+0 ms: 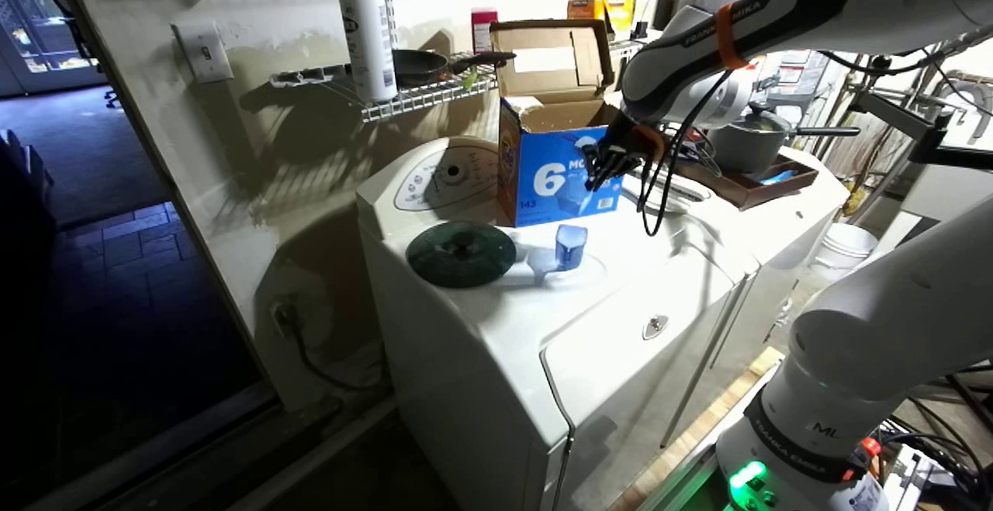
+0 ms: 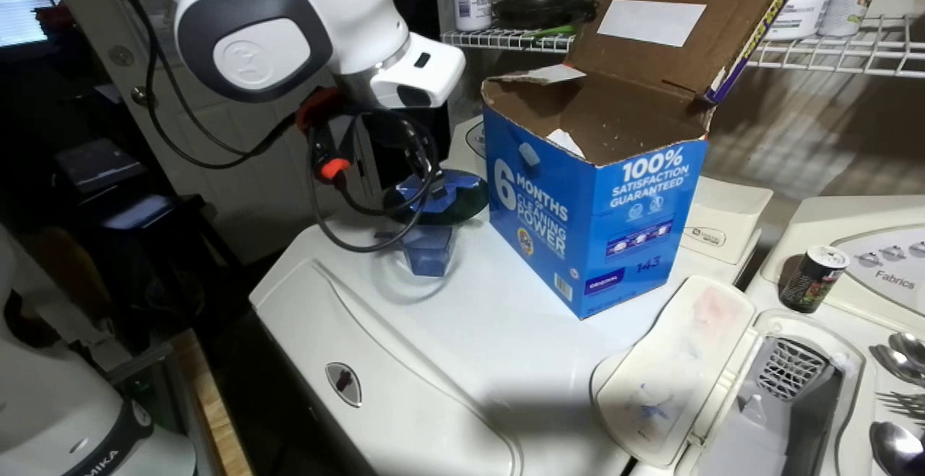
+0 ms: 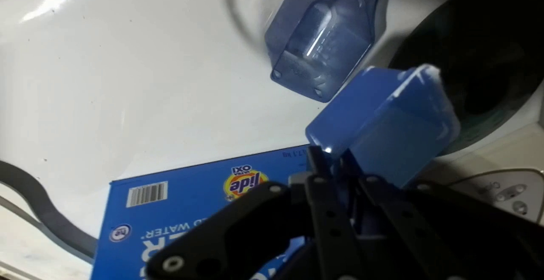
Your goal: Unstack the scoops, then turn the right scoop to the right and stack the scoops together
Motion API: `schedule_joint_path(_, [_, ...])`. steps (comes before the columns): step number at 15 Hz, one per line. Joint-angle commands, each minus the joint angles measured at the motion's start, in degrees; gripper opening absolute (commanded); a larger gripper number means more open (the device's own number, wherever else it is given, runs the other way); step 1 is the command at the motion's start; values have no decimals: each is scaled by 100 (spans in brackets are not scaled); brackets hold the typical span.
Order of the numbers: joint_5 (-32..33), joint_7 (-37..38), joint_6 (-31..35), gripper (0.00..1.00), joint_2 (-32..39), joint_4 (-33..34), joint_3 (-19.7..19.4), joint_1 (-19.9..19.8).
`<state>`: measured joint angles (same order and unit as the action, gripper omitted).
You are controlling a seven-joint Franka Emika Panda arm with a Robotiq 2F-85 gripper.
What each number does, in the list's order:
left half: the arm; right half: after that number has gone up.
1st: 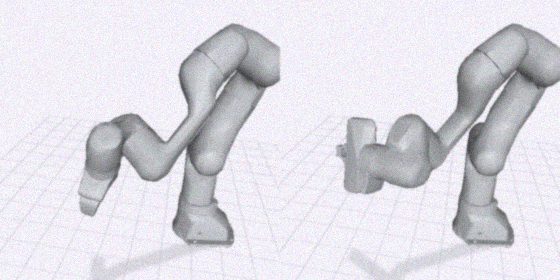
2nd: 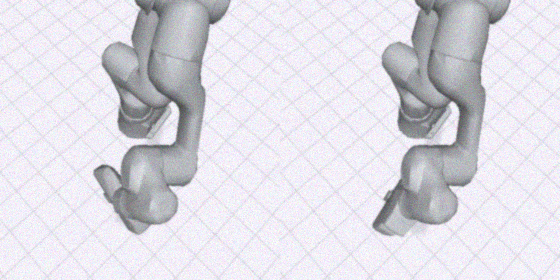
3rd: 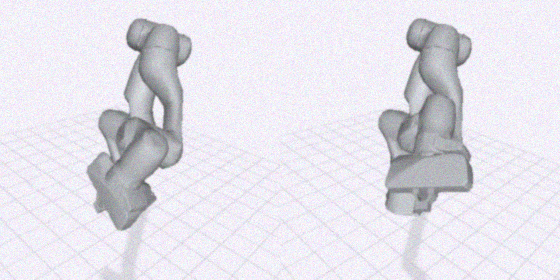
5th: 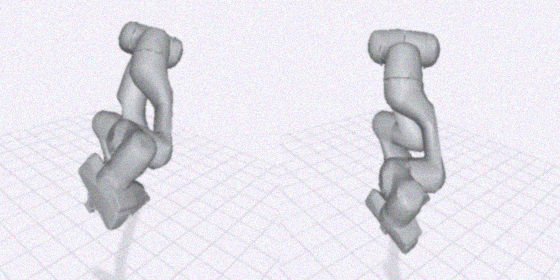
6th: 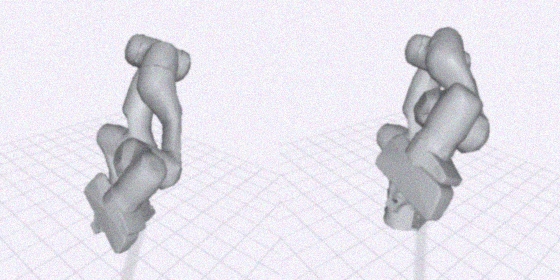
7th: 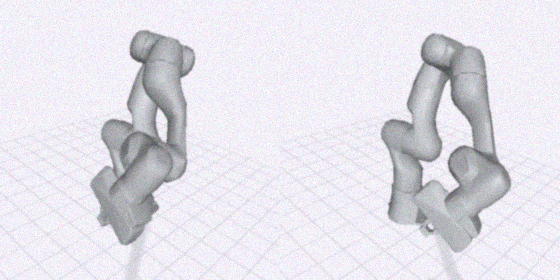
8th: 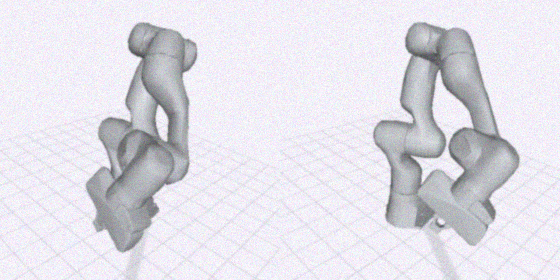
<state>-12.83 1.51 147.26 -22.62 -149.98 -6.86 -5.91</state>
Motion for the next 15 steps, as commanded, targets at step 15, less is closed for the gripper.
schedule_joint_path(15, [-164,2020,383,3,108,-590,-319,-1023])
